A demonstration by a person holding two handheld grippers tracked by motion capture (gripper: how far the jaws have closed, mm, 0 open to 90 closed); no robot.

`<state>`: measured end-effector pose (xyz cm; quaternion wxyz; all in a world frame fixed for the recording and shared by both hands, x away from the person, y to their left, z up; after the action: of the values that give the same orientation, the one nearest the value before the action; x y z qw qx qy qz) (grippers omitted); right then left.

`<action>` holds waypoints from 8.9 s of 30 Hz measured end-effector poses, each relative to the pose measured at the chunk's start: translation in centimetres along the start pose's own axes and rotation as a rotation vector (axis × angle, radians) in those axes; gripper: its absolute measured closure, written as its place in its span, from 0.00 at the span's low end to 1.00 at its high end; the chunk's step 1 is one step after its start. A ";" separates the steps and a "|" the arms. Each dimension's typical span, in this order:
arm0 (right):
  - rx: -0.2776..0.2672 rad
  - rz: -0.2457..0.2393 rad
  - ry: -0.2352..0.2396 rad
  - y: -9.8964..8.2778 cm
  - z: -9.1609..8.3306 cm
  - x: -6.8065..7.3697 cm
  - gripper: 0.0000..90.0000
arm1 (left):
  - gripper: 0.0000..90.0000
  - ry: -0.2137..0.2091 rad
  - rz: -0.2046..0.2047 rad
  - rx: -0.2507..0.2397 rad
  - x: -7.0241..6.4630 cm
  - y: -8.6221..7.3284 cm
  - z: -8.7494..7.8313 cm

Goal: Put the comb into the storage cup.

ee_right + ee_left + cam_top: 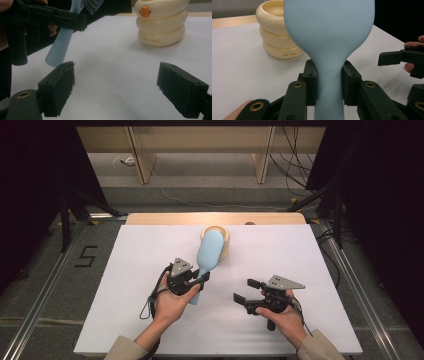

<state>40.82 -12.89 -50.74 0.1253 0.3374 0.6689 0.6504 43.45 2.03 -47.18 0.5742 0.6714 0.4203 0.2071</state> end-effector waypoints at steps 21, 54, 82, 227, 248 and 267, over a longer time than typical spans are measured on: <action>0.003 0.014 0.028 -0.3 1.2 1.5 0.17 | 0.77 -0.013 0.009 0.001 -0.7 -0.4 0.2; 0.037 0.030 0.084 -1.4 3.5 3.9 0.17 | 0.77 -0.023 0.020 -0.004 -1.4 -0.8 0.5; 0.057 0.047 0.107 -2.1 5.3 5.3 0.17 | 0.77 -0.041 0.026 -0.012 -2.4 -1.0 0.7; 0.171 0.471 0.210 -3.4 6.7 7.0 0.71 | 0.62 -0.066 0.000 0.056 -2.4 -1.4 1.0; 0.159 0.476 0.196 -3.2 6.6 6.5 0.71 | 0.12 -0.070 0.046 0.056 -2.7 0.4 -0.2; 0.165 0.483 0.196 -3.3 6.7 6.6 0.71 | 0.00 -0.064 0.062 0.045 -2.3 2.3 0.1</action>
<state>39.04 -3.37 -52.92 -0.1266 0.4315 0.6289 0.6342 42.95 0.18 -44.54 0.5653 0.7031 0.3854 0.1939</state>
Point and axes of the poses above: each handheld gripper's, and its own axes: z roughly forward along the jaws, y roughly out of its top, x roughly to its left, the point moved 10 cm from there along z, roughly forward along the jaws, and after that the axes turned 12 degrees about -x, right-handed, at the moved point
